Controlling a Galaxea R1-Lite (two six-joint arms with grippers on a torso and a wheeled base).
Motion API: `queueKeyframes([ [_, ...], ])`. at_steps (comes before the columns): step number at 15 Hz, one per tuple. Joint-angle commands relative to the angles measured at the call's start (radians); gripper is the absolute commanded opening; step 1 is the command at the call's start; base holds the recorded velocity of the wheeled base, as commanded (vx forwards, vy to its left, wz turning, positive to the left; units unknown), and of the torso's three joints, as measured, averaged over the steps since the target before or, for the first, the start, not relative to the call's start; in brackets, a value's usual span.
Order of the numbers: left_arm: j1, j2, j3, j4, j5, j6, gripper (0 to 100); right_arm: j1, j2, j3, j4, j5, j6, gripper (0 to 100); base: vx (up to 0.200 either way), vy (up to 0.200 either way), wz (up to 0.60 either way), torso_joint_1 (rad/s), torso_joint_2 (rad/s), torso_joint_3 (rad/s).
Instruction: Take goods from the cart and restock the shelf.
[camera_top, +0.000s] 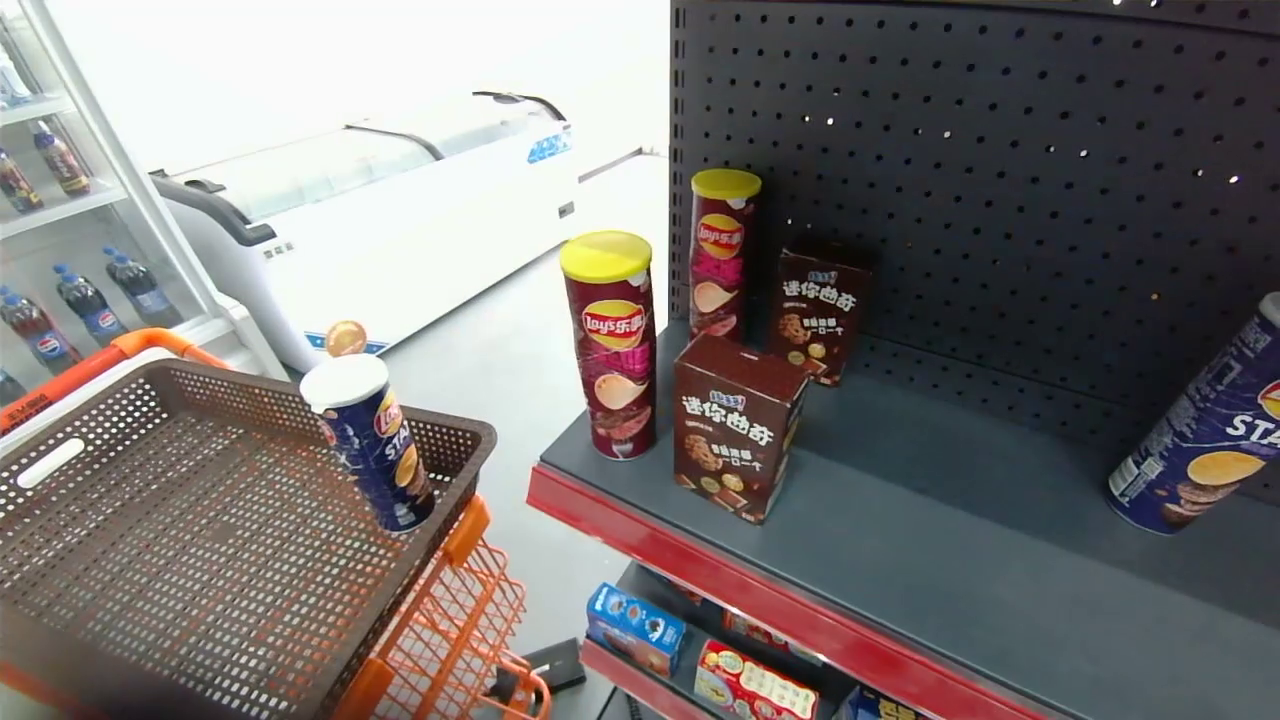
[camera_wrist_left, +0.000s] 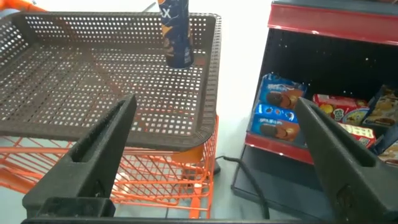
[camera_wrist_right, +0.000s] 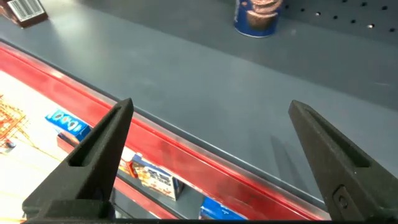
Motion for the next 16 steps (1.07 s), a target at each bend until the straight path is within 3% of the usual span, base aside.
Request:
queueKeyframes([
  [1, 0.0, 0.0, 0.0, -0.002, 0.0, 0.0, 100, 0.0, 0.001, 0.0, 0.0, 0.002, -0.001, 100, 0.0, 0.0, 0.0, 0.0, 0.0, 0.0],
  [5, 0.003, 0.0, -0.031, 0.001, 0.004, 0.0, 100, 0.0, 0.001, 0.0, 0.0, 0.0, -0.001, 100, 0.0, 0.0, 0.0, 0.0, 0.0, 0.0],
  [9, 0.002, 0.452, -0.316, 0.023, 0.006, 0.018, 100, 0.0, 0.001, 0.0, 0.002, 0.0, -0.001, 100, 0.0, 0.0, 0.0, 0.0, 0.0, 0.0],
  [10, 0.002, 0.452, -0.316, 0.023, 0.006, 0.018, 100, 0.0, 0.001, 0.0, 0.0, 0.0, -0.001, 100, 0.0, 0.0, 0.0, 0.0, 0.0, 0.0],
  [11, -0.005, 0.589, -0.397, 0.012, 0.018, 0.018, 100, 0.0, 0.001, 0.0, 0.0, 0.0, -0.001, 100, 0.0, 0.0, 0.0, 0.0, 0.0, 0.0],
  [13, 0.012, 0.714, -0.41, -0.003, 0.04, 0.023, 100, 0.0, 0.001, 0.0, 0.002, 0.0, -0.001, 100, 0.0, 0.0, 0.0, 0.0, 0.0, 0.0],
  [14, 0.032, 0.805, -0.416, -0.068, 0.041, 0.025, 100, 0.0, 0.001, 0.0, 0.0, 0.0, -0.001, 100, 0.0, 0.0, 0.0, 0.0, 0.0, 0.0],
  [16, 0.04, 1.007, -0.411, -0.292, 0.046, 0.011, 100, 0.0, 0.001, 0.0, 0.0, 0.0, -0.001, 100, 0.0, 0.0, 0.0, 0.0, 0.0, 0.0],
])
